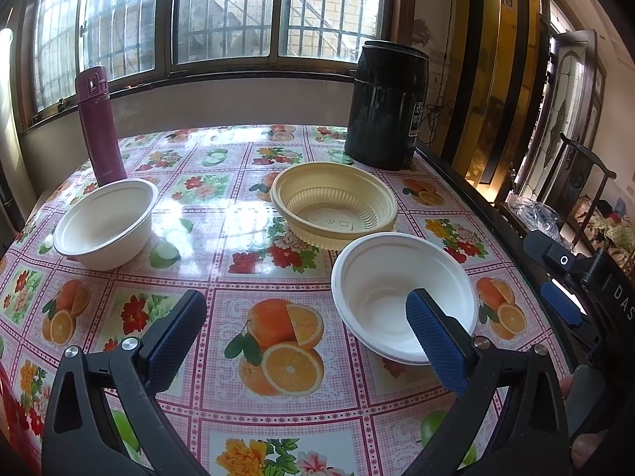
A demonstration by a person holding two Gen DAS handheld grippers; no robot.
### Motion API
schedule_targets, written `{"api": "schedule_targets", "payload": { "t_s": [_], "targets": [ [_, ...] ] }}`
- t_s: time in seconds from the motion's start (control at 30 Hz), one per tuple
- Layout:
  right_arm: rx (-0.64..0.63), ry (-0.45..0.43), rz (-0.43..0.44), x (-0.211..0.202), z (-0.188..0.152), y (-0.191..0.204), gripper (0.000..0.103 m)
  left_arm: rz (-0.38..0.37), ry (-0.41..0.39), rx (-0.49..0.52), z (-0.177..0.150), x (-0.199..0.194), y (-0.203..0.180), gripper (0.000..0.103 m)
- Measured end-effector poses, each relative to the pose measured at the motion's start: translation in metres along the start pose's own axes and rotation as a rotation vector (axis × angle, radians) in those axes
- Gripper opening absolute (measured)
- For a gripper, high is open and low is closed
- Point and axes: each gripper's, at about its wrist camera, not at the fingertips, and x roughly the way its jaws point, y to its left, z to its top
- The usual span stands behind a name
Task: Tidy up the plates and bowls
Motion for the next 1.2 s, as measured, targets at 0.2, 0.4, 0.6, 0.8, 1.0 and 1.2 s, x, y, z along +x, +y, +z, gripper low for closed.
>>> {"api": "schedule_targets", "payload": {
  "t_s": [0.2, 0.4, 0.6, 0.8, 1.0, 1.2],
  "targets": [
    [0.004, 0.005, 0.009, 0.0, 0.001, -0.001, 0.095, 0.006, 0.012, 0.001, -0.001, 0.004, 0.0, 0.101],
    [0.001, 0.007, 0.013, 0.0, 0.001, 0.0, 0.095, -0.001, 0.026, -0.006, -0.002, 0.007, 0.001, 0.101],
    [0.003, 0.008, 0.01, 0.001, 0.001, -0.001, 0.095, -0.004, 0.027, 0.011, -0.005, 0.005, -0.003, 0.101],
    [0.001, 0.005, 0.002, 0.001, 0.001, -0.002, 0.095, -0.01, 0.033, 0.015, -0.006, 0.005, -0.006, 0.101],
    [0.0, 0.006, -0.002, 0.001, 0.0, -0.002, 0.095, -0.018, 0.033, 0.021, -0.007, 0.003, -0.008, 0.101],
    [-0.002, -0.002, 0.005, -0.001, 0.001, 0.0, 0.095, -0.013, 0.038, 0.028, -0.008, 0.005, -0.01, 0.101]
  ]
}}
